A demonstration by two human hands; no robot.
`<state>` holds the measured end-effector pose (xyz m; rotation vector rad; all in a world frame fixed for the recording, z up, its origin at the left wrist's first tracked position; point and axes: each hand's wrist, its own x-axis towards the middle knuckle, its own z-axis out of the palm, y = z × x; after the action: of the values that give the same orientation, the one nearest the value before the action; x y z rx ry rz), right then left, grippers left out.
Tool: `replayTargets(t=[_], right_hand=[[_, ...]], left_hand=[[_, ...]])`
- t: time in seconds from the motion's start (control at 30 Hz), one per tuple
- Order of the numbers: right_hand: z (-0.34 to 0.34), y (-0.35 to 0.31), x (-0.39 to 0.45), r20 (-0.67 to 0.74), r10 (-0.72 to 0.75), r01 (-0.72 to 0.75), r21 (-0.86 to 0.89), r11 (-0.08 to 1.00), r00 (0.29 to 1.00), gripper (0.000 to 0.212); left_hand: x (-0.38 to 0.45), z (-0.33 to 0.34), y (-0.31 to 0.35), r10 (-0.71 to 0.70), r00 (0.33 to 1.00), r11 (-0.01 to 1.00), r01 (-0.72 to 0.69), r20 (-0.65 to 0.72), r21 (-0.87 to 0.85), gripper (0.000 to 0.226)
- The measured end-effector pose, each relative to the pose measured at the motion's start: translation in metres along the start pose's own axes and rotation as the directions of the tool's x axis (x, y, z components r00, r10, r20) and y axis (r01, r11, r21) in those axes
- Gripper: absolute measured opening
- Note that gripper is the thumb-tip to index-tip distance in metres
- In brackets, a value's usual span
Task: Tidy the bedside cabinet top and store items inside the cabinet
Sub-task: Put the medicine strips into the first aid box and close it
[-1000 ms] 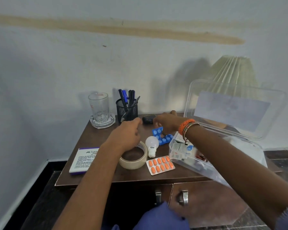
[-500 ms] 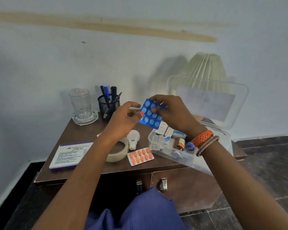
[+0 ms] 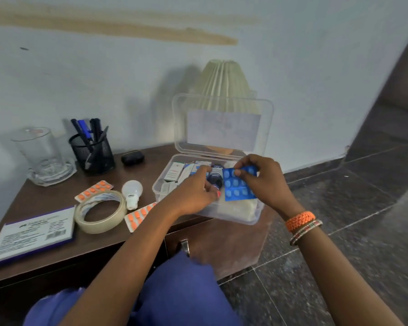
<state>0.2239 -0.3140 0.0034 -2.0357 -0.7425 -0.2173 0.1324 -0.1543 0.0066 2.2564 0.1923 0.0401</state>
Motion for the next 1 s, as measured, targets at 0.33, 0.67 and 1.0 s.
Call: replayTargets(t=[0.33, 0.67, 1.0], right_hand=[[0.011, 0.007, -0.018, -0.066, 0.008, -0.019, -0.161, 0.987, 0.998, 0.007], [0.010, -0.006, -0.018, -0.141, -0.058, 0.015, -0.284, 0.959, 0.988, 0.017], [0.064, -0.087, 0.016, -0.132, -0.269, 0.253, -0.128, 0.959, 0.954, 0.007]], left_hand=[[0.002, 0.001, 0.007, -0.017, 0.984, 0.993, -0.004, 0.176, 0.118, 0.054], [-0.003, -0.005, 0.003, 0.029, 0.988, 0.989, -0.050, 0.149, 0.142, 0.038], [-0.030, -0.065, -0.015, 0.120, 0.957, 0.992, -0.103, -0.264, 0.077, 0.018]])
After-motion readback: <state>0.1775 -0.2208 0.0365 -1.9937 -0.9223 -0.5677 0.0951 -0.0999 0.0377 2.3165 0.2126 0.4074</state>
